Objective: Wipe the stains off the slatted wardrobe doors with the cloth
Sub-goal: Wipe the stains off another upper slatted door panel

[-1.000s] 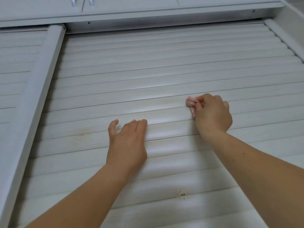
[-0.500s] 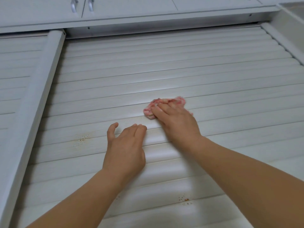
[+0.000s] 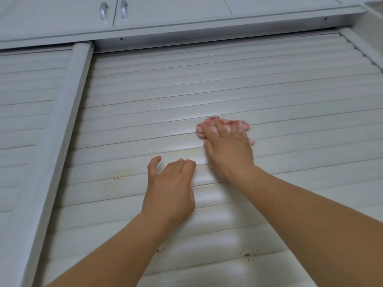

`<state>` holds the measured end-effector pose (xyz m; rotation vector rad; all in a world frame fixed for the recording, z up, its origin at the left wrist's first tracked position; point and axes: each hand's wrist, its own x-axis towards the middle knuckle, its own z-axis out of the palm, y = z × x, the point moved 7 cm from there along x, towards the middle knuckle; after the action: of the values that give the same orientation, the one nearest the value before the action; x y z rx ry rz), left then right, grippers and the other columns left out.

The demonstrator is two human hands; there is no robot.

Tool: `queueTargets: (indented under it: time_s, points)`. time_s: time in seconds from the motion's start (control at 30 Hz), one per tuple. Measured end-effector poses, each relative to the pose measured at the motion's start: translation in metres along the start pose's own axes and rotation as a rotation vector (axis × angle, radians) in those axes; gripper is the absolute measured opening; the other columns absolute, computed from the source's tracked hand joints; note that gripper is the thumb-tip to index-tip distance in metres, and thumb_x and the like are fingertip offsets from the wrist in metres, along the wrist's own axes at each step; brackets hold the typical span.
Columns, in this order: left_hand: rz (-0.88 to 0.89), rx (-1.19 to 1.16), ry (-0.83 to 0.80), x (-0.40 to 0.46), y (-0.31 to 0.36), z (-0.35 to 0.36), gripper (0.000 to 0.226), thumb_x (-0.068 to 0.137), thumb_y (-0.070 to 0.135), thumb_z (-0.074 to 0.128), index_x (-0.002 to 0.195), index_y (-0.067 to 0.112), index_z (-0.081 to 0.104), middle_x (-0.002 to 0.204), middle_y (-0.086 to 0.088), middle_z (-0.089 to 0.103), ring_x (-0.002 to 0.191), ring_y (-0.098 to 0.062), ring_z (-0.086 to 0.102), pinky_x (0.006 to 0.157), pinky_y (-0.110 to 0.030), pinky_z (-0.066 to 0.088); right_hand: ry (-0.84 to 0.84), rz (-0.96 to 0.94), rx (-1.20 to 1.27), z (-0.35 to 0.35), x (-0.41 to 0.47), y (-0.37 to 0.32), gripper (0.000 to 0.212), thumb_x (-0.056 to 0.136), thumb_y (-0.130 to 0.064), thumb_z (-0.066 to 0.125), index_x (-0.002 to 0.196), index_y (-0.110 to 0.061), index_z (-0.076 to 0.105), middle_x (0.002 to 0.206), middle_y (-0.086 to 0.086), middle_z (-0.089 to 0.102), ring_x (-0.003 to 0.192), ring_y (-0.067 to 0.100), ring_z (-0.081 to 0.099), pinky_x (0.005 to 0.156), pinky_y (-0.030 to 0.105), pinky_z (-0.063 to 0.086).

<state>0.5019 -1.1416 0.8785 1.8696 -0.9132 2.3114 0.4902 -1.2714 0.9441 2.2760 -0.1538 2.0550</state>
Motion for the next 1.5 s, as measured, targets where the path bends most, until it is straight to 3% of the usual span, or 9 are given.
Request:
queueTargets:
  time_s: [0.17, 0.33, 0.47, 0.73, 0.9, 1.0, 1.1, 1.23, 1.5]
  points:
    - [-0.077, -0.03, -0.197, 0.0, 0.002, 0.002, 0.047, 0.063, 0.014, 0.034, 0.105, 0.019, 0.052, 0.101, 0.007, 0.059, 0.105, -0.016, 0.058, 0.106, -0.043, 0.002, 0.05, -0.316, -0.006, -0.018, -0.008, 0.002, 0.053, 0.088, -0.035, 0.023, 0.125, -0.026, 0.06, 0.131, -0.001, 0.058, 0.111, 0.033, 0.057, 0.077, 0.041, 0.047]
    - [-0.099, -0.048, -0.286, 0.001, 0.003, -0.001, 0.05, 0.069, 0.019, 0.03, 0.117, 0.021, 0.044, 0.116, 0.009, 0.051, 0.119, -0.013, 0.047, 0.107, -0.04, -0.006, 0.021, -0.101, -0.011, -0.016, 0.011, 0.012, 0.038, 0.099, -0.023, 0.035, 0.136, -0.024, 0.043, 0.148, -0.001, 0.037, 0.131, 0.032, 0.035, 0.097, 0.041, 0.035]
    - [-0.104, -0.077, -0.389, 0.0, 0.003, -0.003, 0.042, 0.078, 0.017, 0.035, 0.119, 0.023, 0.038, 0.129, 0.011, 0.041, 0.129, -0.007, 0.034, 0.11, -0.041, -0.009, -0.033, -0.273, 0.04, -0.001, 0.004, -0.031, 0.045, 0.098, -0.019, 0.036, 0.142, -0.03, 0.035, 0.154, -0.002, 0.026, 0.138, 0.035, 0.02, 0.107, 0.043, 0.022]
    - [-0.095, -0.003, -0.41, -0.021, -0.01, -0.029, 0.045, 0.083, 0.012, 0.042, 0.125, 0.027, 0.035, 0.155, 0.013, 0.013, 0.141, 0.001, 0.005, 0.114, -0.045, -0.013, -0.025, -0.459, 0.042, -0.002, -0.015, -0.036, 0.044, 0.091, -0.018, 0.034, 0.129, -0.023, 0.056, 0.137, 0.003, 0.053, 0.125, 0.037, 0.044, 0.095, 0.048, 0.039]
    - [-0.169, 0.034, -0.289, -0.044, -0.048, -0.047, 0.043, 0.078, 0.004, 0.047, 0.118, 0.022, 0.049, 0.149, 0.007, 0.032, 0.139, -0.006, 0.024, 0.113, -0.045, -0.011, -0.043, -0.335, 0.042, -0.002, -0.011, -0.054, 0.047, 0.1, -0.018, 0.032, 0.144, -0.034, 0.031, 0.156, -0.004, 0.021, 0.141, 0.028, 0.015, 0.109, 0.043, 0.02]
    - [-0.199, 0.077, -0.25, -0.059, -0.075, -0.05, 0.042, 0.059, -0.005, 0.063, 0.093, 0.019, 0.059, 0.127, -0.003, 0.059, 0.119, -0.018, 0.055, 0.108, -0.054, 0.015, -0.058, -0.408, 0.088, 0.007, -0.002, -0.078, 0.045, 0.099, -0.016, 0.036, 0.14, -0.033, 0.039, 0.152, -0.005, 0.03, 0.137, 0.026, 0.022, 0.108, 0.042, 0.021]
    - [-0.225, 0.09, -0.178, -0.069, -0.096, -0.051, 0.046, 0.045, -0.01, 0.068, 0.078, 0.019, 0.055, 0.113, -0.008, 0.065, 0.106, -0.024, 0.063, 0.098, -0.058, 0.031, -0.047, -0.48, 0.122, 0.015, 0.005, -0.105, 0.04, 0.096, -0.014, 0.04, 0.131, -0.033, 0.049, 0.145, -0.005, 0.041, 0.133, 0.029, 0.029, 0.107, 0.046, 0.025]
    - [-0.298, 0.038, -0.141, -0.085, -0.125, -0.05, 0.03, 0.06, -0.003, 0.052, 0.081, 0.018, 0.055, 0.119, -0.009, 0.06, 0.109, -0.027, 0.058, 0.104, -0.047, 0.016, -0.061, -0.509, 0.137, 0.024, 0.005, -0.147, 0.04, 0.099, -0.015, 0.038, 0.133, -0.035, 0.047, 0.15, -0.007, 0.034, 0.137, 0.026, 0.024, 0.111, 0.044, 0.019]
    - [-0.18, 0.06, -0.1, -0.099, -0.139, -0.044, 0.035, 0.063, 0.011, 0.027, 0.081, 0.018, 0.056, 0.106, -0.004, 0.061, 0.096, -0.02, 0.063, 0.101, -0.046, 0.022, -0.197, -0.549, 0.076, 0.037, 0.006, -0.221, 0.046, 0.101, -0.02, 0.033, 0.142, -0.039, 0.035, 0.157, -0.005, 0.018, 0.144, 0.027, 0.01, 0.115, 0.046, 0.008]
